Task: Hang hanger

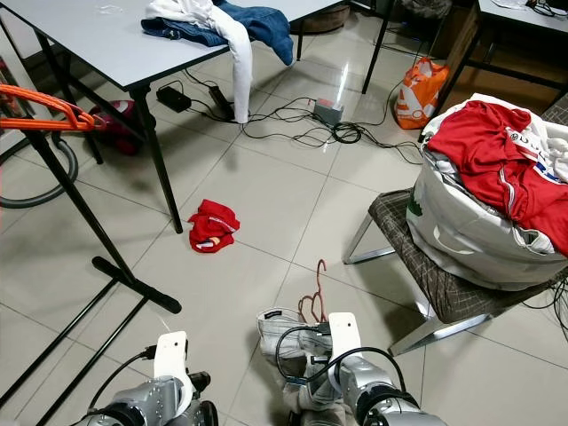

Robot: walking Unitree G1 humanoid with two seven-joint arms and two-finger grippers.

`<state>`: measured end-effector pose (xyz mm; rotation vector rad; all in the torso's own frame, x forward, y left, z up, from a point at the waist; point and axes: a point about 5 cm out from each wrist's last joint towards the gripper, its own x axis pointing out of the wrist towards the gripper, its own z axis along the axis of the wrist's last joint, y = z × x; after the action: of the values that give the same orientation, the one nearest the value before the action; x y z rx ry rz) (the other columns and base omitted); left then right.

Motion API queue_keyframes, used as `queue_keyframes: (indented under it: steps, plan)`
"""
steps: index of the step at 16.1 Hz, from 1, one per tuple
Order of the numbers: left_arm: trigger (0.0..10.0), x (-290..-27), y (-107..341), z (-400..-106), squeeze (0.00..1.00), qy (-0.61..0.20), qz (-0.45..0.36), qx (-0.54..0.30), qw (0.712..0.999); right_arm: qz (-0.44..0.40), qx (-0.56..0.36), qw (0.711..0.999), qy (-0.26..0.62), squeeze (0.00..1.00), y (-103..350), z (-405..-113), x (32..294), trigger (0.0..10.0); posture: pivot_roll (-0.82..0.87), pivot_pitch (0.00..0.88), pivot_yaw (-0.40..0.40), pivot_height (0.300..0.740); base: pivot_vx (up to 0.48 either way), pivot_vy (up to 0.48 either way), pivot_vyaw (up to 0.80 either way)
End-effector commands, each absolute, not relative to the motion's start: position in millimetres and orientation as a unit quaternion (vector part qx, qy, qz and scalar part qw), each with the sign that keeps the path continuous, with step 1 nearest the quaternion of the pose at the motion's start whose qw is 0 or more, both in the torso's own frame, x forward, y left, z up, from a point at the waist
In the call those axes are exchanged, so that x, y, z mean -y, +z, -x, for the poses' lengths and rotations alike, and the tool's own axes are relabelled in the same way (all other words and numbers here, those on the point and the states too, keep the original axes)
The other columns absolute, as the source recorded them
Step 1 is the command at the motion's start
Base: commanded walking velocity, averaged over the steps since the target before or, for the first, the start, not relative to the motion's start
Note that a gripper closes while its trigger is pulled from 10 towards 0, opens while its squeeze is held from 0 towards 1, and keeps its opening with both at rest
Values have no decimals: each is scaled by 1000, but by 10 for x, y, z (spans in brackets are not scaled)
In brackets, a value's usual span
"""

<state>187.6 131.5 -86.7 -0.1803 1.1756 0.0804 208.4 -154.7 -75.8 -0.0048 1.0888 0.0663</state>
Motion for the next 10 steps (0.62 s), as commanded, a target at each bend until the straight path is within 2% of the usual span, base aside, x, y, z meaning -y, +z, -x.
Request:
queue_keyframes:
  steps: [1, 10]
  plan:
    - [10000, -1306, -839, -1932, 0, 36, 80, -551, 830, 3, -522, 852, 24, 0, -759, -2079, 1593, 0, 36, 26, -53, 740, 0, 0, 0]
    - [10000, -1334, -807, -1996, 0, 42, 89, -546, 832, 17, -519, 854, 33, 0, -744, -2103, 1613, 0, 28, 32, -54, 740, 0, 0, 0]
